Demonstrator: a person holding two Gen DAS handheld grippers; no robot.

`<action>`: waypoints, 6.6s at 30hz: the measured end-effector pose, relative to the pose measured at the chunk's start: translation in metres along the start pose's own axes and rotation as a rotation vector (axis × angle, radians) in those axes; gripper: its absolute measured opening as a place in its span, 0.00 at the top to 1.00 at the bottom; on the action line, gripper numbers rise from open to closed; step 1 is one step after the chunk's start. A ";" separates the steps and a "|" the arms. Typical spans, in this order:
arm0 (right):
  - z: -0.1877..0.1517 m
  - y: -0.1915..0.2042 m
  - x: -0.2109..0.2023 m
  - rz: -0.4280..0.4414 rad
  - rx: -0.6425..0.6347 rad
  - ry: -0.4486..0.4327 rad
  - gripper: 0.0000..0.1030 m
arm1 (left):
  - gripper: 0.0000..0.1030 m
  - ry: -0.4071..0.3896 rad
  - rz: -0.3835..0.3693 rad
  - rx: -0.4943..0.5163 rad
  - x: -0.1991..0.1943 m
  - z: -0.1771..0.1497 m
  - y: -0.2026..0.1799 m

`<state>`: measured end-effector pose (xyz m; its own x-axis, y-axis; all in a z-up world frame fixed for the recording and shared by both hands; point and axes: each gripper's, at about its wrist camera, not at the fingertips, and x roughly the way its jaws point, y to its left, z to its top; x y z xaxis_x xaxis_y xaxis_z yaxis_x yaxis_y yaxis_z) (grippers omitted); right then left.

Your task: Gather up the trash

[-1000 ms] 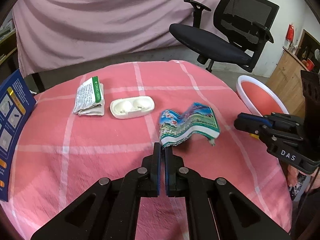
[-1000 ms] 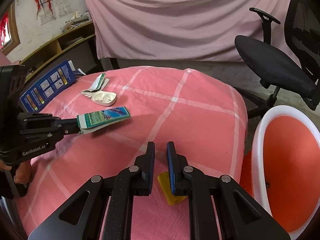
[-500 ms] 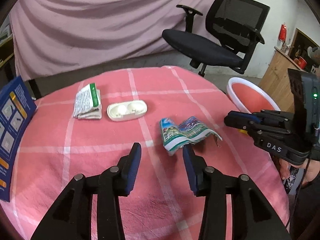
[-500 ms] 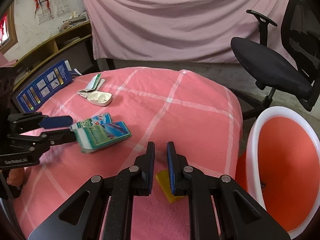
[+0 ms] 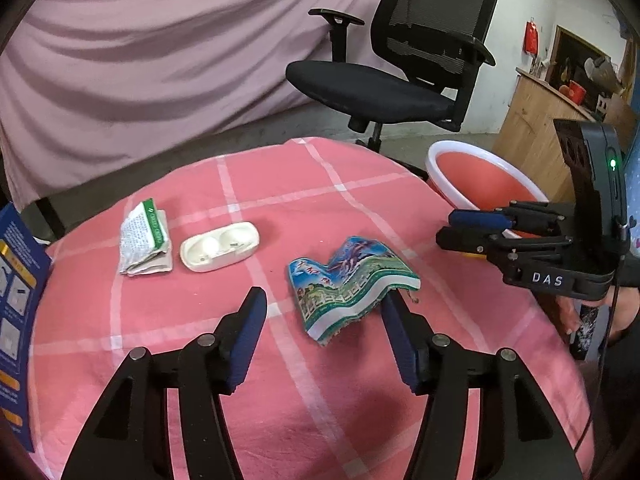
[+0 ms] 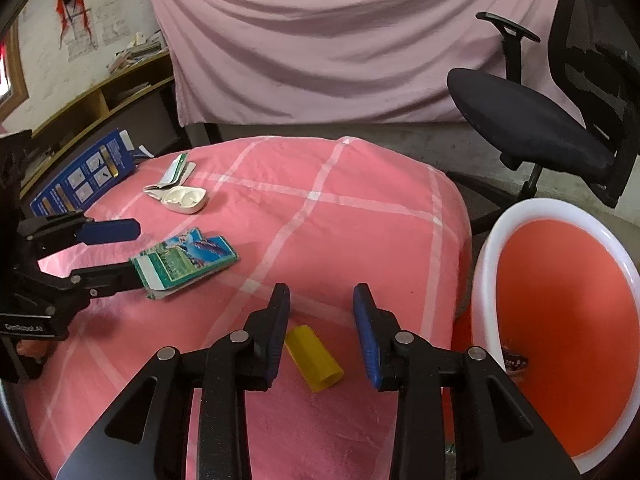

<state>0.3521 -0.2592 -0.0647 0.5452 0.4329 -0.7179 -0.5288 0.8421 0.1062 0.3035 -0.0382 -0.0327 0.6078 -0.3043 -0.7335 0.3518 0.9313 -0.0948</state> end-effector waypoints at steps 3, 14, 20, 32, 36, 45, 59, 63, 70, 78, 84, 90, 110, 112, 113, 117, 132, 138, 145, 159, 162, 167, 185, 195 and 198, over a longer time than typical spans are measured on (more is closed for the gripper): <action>-0.001 0.000 0.001 0.001 0.001 0.005 0.69 | 0.46 0.002 -0.038 -0.033 0.000 0.002 0.001; -0.003 -0.006 -0.003 0.027 0.011 0.004 0.66 | 0.42 -0.001 -0.066 -0.075 -0.011 0.000 -0.001; -0.007 -0.011 -0.008 0.035 0.007 0.007 0.65 | 0.42 -0.008 -0.062 -0.121 -0.010 0.007 -0.006; -0.018 -0.013 -0.017 0.036 0.004 0.001 0.65 | 0.42 0.058 0.074 -0.209 0.013 0.020 0.000; -0.018 -0.011 -0.017 0.021 -0.002 -0.001 0.69 | 0.42 0.066 0.085 -0.201 0.017 0.021 -0.004; -0.018 -0.006 -0.017 0.007 -0.012 -0.020 0.87 | 0.44 0.091 0.079 -0.212 0.025 0.022 -0.006; -0.017 -0.007 -0.015 0.031 0.009 -0.028 0.87 | 0.61 0.096 0.084 -0.196 0.028 0.020 -0.010; -0.016 -0.006 -0.014 0.038 0.015 -0.034 0.87 | 0.77 0.071 0.080 -0.187 0.025 0.019 -0.011; -0.015 -0.003 -0.011 0.048 0.013 -0.034 0.87 | 0.95 0.064 0.082 -0.146 0.026 0.018 -0.021; -0.015 -0.002 -0.013 0.054 0.019 -0.041 0.87 | 0.95 0.048 0.079 -0.152 0.025 0.018 -0.021; -0.014 0.001 -0.013 0.053 0.016 -0.047 0.87 | 0.96 0.032 0.075 -0.160 0.019 0.016 -0.020; -0.013 0.003 -0.016 0.052 0.013 -0.057 0.87 | 0.96 0.013 0.075 -0.153 0.010 0.014 -0.022; -0.003 0.000 -0.064 -0.003 0.045 -0.323 0.87 | 0.96 -0.239 0.105 -0.122 -0.039 0.021 -0.042; -0.003 -0.002 -0.080 -0.041 0.047 -0.402 0.87 | 0.96 -0.312 0.101 -0.107 -0.047 0.031 -0.051; -0.003 -0.005 -0.089 -0.064 0.051 -0.450 0.87 | 0.96 -0.342 0.096 -0.100 -0.051 0.035 -0.055; -0.008 -0.017 -0.119 -0.140 0.076 -0.603 0.87 | 0.96 -0.472 0.070 -0.045 -0.064 0.053 -0.080; -0.034 -0.088 -0.171 -0.418 0.278 -0.792 0.87 | 0.96 -0.523 -0.133 0.250 -0.024 0.096 -0.193; -0.044 -0.123 -0.163 -0.429 0.397 -0.696 0.87 | 0.96 -0.425 -0.176 0.268 0.005 0.104 -0.219; -0.055 -0.142 -0.151 -0.410 0.473 -0.597 0.87 | 0.95 -0.323 -0.194 0.247 0.030 0.108 -0.225; -0.055 -0.150 -0.133 -0.393 0.510 -0.481 0.86 | 0.94 -0.190 -0.193 0.218 0.054 0.107 -0.227; -0.056 -0.153 -0.129 -0.394 0.522 -0.453 0.85 | 0.89 -0.159 -0.193 0.189 0.061 0.109 -0.223; -0.058 -0.158 -0.124 -0.394 0.545 -0.418 0.73 | 0.85 -0.116 -0.201 0.126 0.068 0.109 -0.209; -0.051 -0.155 -0.117 -0.390 0.552 -0.340 0.16 | 0.39 -0.171 -0.039 -0.038 0.041 0.094 -0.146; -0.040 -0.139 -0.125 -0.395 0.519 -0.403 0.00 | 0.07 -0.300 0.069 -0.066 0.016 0.087 -0.128; -0.035 -0.129 -0.127 -0.401 0.487 -0.436 0.00 | 0.07 -0.337 0.100 -0.075 0.006 0.087 -0.121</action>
<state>0.3280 -0.4336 -0.0119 0.8956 0.0670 -0.4398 0.0547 0.9645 0.2582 0.3266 -0.1706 0.0325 0.8415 -0.2483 -0.4798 0.2333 0.9681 -0.0917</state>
